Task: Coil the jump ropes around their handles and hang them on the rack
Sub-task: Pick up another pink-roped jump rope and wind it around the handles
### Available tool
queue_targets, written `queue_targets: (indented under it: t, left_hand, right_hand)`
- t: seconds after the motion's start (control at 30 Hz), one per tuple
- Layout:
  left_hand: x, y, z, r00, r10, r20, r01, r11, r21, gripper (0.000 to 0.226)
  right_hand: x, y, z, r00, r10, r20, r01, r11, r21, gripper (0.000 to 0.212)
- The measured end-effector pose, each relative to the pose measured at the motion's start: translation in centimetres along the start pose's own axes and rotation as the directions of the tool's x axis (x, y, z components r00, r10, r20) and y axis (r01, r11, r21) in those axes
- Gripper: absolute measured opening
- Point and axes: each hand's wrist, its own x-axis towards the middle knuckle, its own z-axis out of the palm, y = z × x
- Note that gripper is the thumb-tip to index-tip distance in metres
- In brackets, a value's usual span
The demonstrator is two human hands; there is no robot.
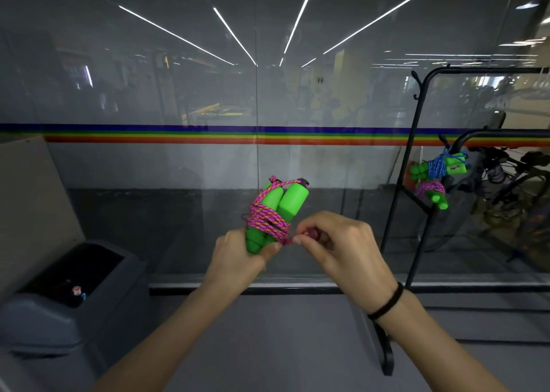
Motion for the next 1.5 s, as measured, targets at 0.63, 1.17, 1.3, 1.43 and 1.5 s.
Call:
queue_targets:
  t: [0.63,1.17,1.3,1.43,1.5]
  left_hand:
    - [-2.2,-0.3,2.6,1.000,-0.006,-0.029,0.006,1.000,0.006,0.042]
    - [-2.5,-0.8,3.5,1.000,-0.014,0.014,0.008,0.941,0.339,0.047]
    - [-2.4,-1.2,3.7,0.999,-0.022,0.032,0.009,0.928,0.372,0.049]
    - [-2.4,-1.4,4.0,0.999,0.003,0.048,-0.023,0.907,0.421,0.048]
    - [-2.3,-1.3,4.1,0.999,0.005,0.053,-0.028,0.893,0.449,0.049]
  right_hand:
    - [1.7,1.1,2.8,0.946,0.323,0.037,-0.316,0.887,0.337,0.013]
    - [1.7,3.4,3.9,0.841,0.459,0.285,-0.491,0.870,0.049,0.016]
    - [1.6,3.9,4.4,0.834,0.442,0.329,-0.467,0.884,-0.005,0.022]
    - [1.5,4.6,4.3,0.780,0.458,0.426,-0.520,0.853,0.037,0.030]
    - [1.5,4.8,4.5,0.773,0.464,0.433,-0.528,0.849,0.032,0.029]
